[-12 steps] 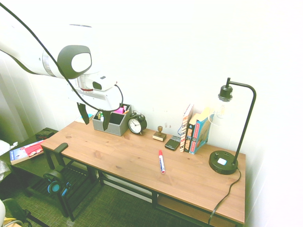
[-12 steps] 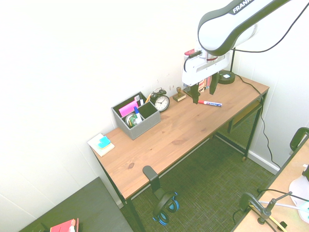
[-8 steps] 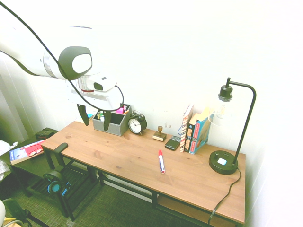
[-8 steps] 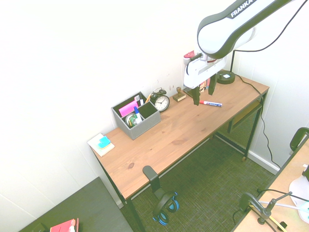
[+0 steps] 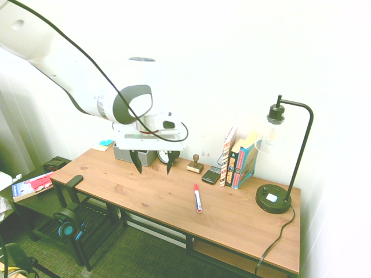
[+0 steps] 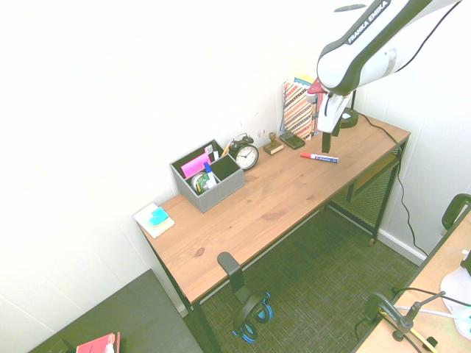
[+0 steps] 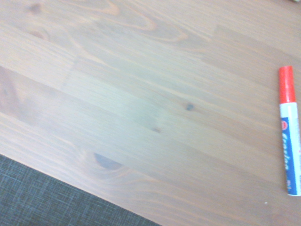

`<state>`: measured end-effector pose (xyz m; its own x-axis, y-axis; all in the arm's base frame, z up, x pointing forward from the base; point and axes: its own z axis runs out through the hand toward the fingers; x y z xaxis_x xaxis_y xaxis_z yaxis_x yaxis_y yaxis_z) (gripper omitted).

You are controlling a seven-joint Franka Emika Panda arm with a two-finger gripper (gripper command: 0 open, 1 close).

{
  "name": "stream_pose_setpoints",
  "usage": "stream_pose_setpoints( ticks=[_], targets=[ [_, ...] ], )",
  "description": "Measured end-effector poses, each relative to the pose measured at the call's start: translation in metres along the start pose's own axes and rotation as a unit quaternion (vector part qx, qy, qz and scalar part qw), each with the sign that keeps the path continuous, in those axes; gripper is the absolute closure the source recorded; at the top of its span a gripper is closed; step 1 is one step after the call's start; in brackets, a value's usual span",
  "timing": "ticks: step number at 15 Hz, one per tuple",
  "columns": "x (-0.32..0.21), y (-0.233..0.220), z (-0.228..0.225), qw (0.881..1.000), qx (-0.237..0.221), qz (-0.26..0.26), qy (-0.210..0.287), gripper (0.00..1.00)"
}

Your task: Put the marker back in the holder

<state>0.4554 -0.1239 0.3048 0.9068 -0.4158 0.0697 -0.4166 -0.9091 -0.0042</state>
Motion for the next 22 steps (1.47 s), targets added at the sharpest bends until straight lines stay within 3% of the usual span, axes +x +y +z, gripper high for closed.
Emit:
stream_pose_setpoints(
  ticks=[5, 6, 11, 22],
  targets=[
    [0.043, 0.033, 0.073, 1.000, -0.012, -0.010, -0.007, 0.00],
    [0.049, 0.034, 0.089, 1.000, -0.014, -0.009, -0.006, 1.00],
    [0.075, 0.031, 0.138, 1.000, -0.022, -0.007, -0.008, 1.00],
    [0.096, 0.027, 0.152, 1.000, -0.025, -0.001, -0.017, 1.00]
  ],
)
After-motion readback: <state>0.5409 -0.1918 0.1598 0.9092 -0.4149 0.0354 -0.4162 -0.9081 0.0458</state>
